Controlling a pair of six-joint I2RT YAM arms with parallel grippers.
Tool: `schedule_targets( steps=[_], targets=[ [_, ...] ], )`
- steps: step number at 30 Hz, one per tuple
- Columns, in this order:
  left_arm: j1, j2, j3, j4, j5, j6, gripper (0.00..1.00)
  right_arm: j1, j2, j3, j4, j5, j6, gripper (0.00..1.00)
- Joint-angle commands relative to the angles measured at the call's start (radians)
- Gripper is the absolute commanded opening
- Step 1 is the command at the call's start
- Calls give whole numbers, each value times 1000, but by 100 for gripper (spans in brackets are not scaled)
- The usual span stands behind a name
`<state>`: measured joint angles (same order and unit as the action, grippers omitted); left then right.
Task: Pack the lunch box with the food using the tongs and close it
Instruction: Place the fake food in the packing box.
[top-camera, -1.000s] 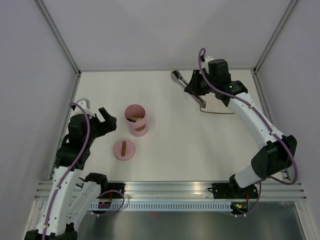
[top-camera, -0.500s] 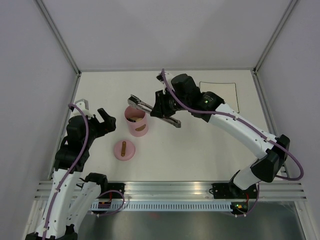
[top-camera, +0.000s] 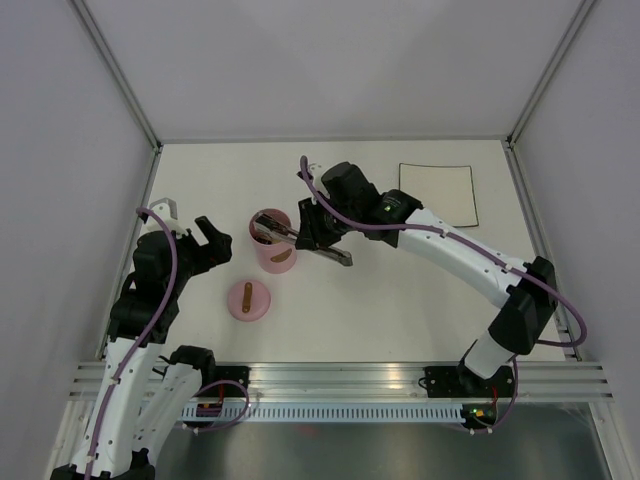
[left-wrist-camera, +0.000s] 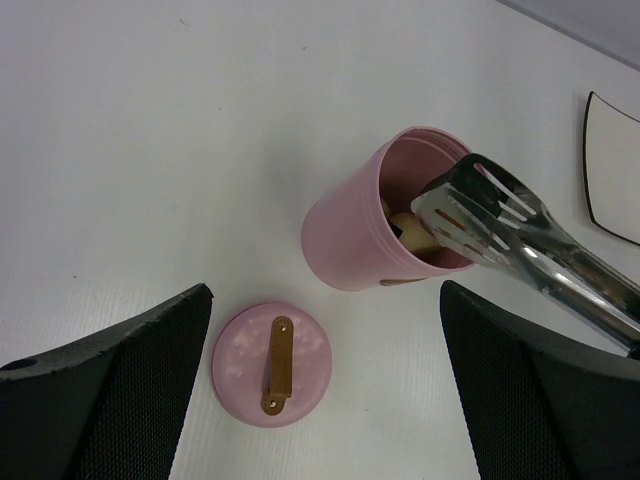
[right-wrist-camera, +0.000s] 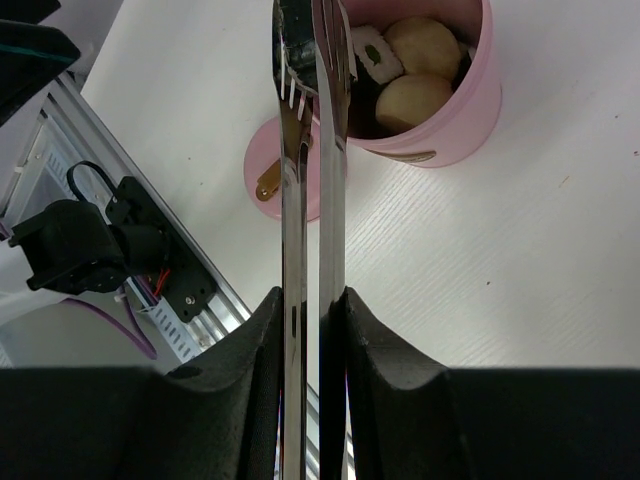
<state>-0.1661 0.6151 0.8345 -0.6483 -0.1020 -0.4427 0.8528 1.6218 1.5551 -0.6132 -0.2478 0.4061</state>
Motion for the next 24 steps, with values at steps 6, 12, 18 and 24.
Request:
schedule_targets(
  steps=[6,12,18,24],
  targets=[
    [-6,0,5,27,-5,38,100,0,38,-1,56,-18,11,36],
    [-4,0,5,29,-4,38,100,-1,24,3,50,-19,19,49],
    [-4,-2,5,29,-4,38,100,-3,6,20,52,34,25,53],
    [-6,-5,5,29,-4,38,100,-92,-49,-4,70,77,59,52]
  ],
)
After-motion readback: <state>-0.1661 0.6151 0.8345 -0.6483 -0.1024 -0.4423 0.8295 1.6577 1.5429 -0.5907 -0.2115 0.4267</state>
